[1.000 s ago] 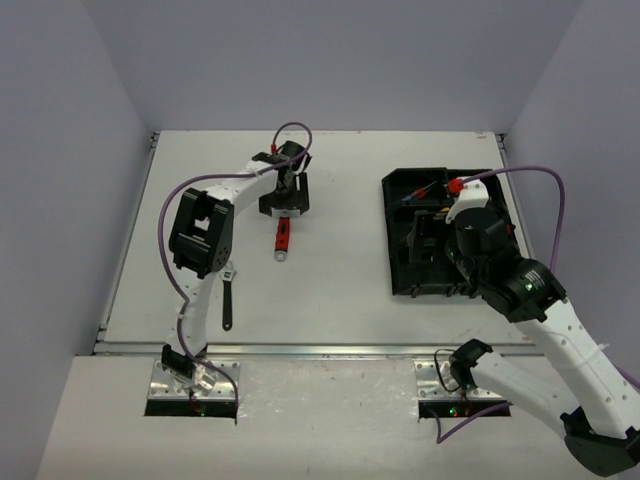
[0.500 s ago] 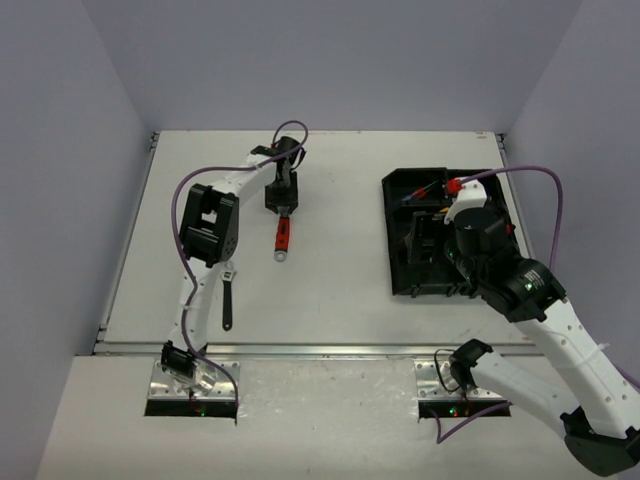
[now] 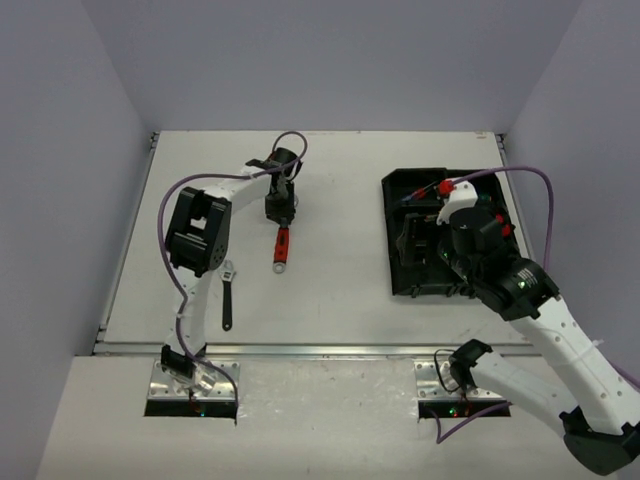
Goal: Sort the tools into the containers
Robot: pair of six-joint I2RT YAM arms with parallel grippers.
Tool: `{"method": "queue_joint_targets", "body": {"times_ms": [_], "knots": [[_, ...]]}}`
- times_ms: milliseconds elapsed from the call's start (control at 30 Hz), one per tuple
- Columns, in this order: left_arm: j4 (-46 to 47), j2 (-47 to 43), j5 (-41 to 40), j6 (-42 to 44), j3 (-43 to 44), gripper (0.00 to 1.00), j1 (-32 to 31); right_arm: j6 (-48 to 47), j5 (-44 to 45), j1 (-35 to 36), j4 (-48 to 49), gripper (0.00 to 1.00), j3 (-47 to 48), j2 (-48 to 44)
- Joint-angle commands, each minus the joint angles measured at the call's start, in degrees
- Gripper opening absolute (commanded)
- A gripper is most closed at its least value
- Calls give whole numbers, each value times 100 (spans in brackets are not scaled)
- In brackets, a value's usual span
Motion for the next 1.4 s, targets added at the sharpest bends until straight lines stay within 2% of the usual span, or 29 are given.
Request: {"method": "queue_joint_targets", "body": {"times_ms": [0, 267, 600, 700, 800, 900, 1167, 1367], "knots": [[684, -1452, 393, -239, -783, 0, -480, 123, -762, -23, 758, 99, -274, 376], [1138, -2708, 710, -334, -1727, 0, -782, 659, -1946, -53, 2058, 99, -785, 787], [1726, -3719, 1863, -274, -2294, 0, -1256, 2321, -1751, -52, 3269, 99, -1266, 595], [1820, -3888, 1903, -459, -2305, 0, -1360, 2534, -2159, -59, 3808, 99, -1536, 563], [1909, -4087, 1871, -734, -2290, 0, -1445, 2543, -2950, -46, 3926, 99, -1596, 840], [1994, -4258, 1860, -978, -2278, 0, -1469, 2471, -3304, 27, 4133, 99, -1743, 1023], [2072, -4187, 1859, -1434, -2075, 0, -1698, 2771, -3095, 442, 4568, 98, -1924, 1452], [2186, -4129, 1803, -1669, -1920, 0, -1910, 3244, -2914, 664, 5153, 85, -2060, 1809]]}}
